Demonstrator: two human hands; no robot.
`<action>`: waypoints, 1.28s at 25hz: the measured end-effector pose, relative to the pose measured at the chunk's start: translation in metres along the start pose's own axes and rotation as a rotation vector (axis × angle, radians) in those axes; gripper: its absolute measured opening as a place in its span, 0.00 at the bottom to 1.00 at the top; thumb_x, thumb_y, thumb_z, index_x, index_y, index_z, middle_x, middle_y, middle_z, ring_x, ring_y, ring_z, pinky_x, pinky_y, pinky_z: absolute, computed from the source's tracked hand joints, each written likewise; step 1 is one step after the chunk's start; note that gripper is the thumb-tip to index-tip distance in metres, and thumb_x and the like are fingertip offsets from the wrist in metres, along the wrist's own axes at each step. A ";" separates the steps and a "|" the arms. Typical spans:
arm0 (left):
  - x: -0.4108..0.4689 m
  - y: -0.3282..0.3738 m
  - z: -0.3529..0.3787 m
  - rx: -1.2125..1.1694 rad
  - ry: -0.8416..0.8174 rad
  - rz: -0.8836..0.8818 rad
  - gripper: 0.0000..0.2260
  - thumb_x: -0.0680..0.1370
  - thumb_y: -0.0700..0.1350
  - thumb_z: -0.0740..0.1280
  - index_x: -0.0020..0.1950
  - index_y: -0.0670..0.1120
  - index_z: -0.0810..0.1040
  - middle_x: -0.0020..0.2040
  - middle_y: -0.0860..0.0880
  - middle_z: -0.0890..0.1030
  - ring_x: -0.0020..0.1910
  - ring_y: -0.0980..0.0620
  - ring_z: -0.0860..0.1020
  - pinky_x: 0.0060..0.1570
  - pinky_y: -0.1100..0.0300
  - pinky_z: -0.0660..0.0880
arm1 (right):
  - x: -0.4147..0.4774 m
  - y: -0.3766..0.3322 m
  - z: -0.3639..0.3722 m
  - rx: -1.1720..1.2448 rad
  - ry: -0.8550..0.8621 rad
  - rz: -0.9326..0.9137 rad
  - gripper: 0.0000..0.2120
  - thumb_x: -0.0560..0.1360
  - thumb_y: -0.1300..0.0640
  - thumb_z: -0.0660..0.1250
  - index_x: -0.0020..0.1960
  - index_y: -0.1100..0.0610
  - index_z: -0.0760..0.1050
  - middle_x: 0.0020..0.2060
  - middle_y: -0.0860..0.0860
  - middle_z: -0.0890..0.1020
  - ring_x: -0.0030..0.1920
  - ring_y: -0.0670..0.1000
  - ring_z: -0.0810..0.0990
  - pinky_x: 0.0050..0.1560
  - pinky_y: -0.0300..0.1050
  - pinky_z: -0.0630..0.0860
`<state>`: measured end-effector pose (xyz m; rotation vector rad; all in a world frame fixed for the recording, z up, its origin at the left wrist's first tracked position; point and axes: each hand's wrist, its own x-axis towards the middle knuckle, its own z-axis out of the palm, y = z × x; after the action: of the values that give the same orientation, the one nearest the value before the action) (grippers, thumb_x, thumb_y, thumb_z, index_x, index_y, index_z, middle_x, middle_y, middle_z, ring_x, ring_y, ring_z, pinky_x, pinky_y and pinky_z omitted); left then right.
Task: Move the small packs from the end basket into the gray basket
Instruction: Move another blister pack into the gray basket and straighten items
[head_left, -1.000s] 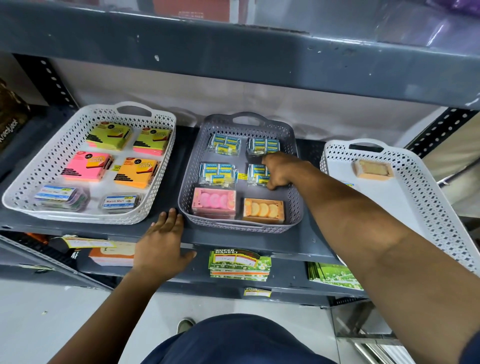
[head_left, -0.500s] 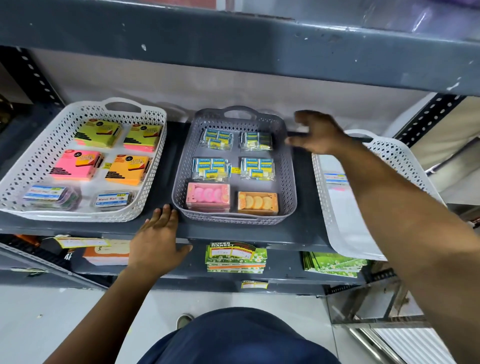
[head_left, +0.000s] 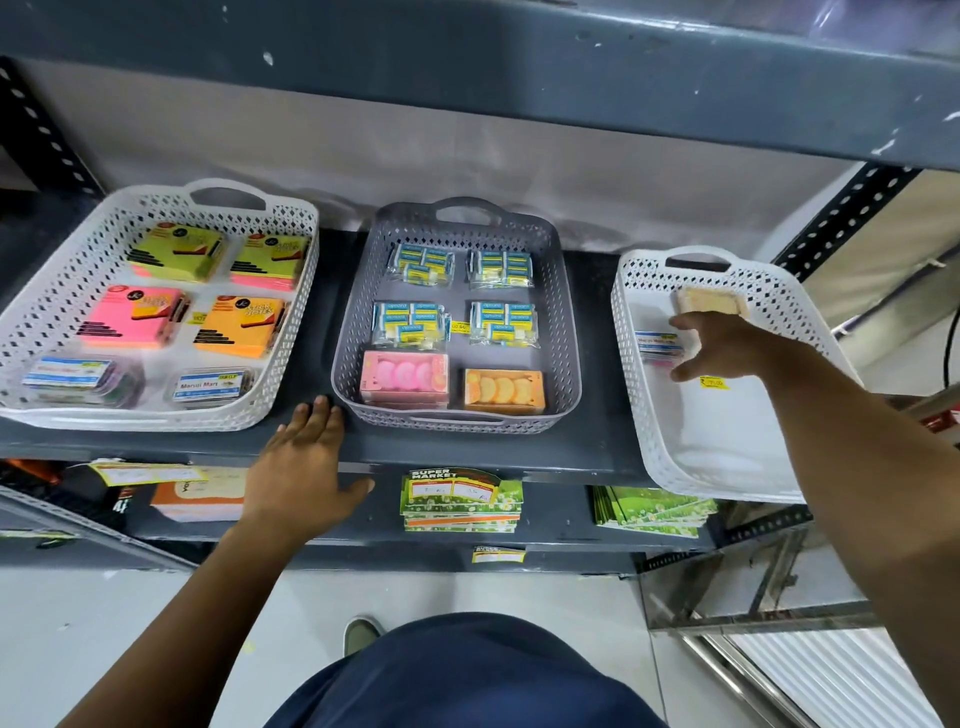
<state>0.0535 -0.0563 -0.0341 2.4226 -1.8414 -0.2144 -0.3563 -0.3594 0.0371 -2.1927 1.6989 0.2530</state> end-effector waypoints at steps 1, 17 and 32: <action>0.000 0.000 0.000 -0.002 -0.001 0.002 0.43 0.67 0.60 0.72 0.73 0.41 0.60 0.75 0.41 0.61 0.74 0.40 0.59 0.70 0.44 0.62 | 0.001 -0.002 0.004 -0.005 0.006 -0.013 0.44 0.63 0.52 0.79 0.73 0.54 0.62 0.70 0.56 0.70 0.62 0.58 0.73 0.50 0.44 0.71; -0.004 -0.001 0.006 -0.039 0.025 0.010 0.45 0.66 0.60 0.73 0.74 0.41 0.58 0.76 0.41 0.58 0.75 0.40 0.55 0.73 0.44 0.57 | -0.002 -0.012 -0.020 0.004 0.263 -0.076 0.21 0.64 0.52 0.76 0.55 0.57 0.79 0.49 0.58 0.83 0.46 0.58 0.80 0.44 0.43 0.69; -0.017 -0.008 0.011 0.043 -0.006 0.123 0.44 0.71 0.61 0.62 0.75 0.43 0.40 0.78 0.43 0.41 0.76 0.45 0.40 0.72 0.52 0.37 | 0.040 -0.352 -0.031 0.019 0.231 -0.840 0.22 0.64 0.45 0.76 0.54 0.55 0.78 0.49 0.54 0.80 0.49 0.56 0.78 0.45 0.43 0.69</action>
<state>0.0551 -0.0372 -0.0450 2.3277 -2.0099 -0.1750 -0.0096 -0.3309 0.1108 -2.7638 0.7231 -0.2405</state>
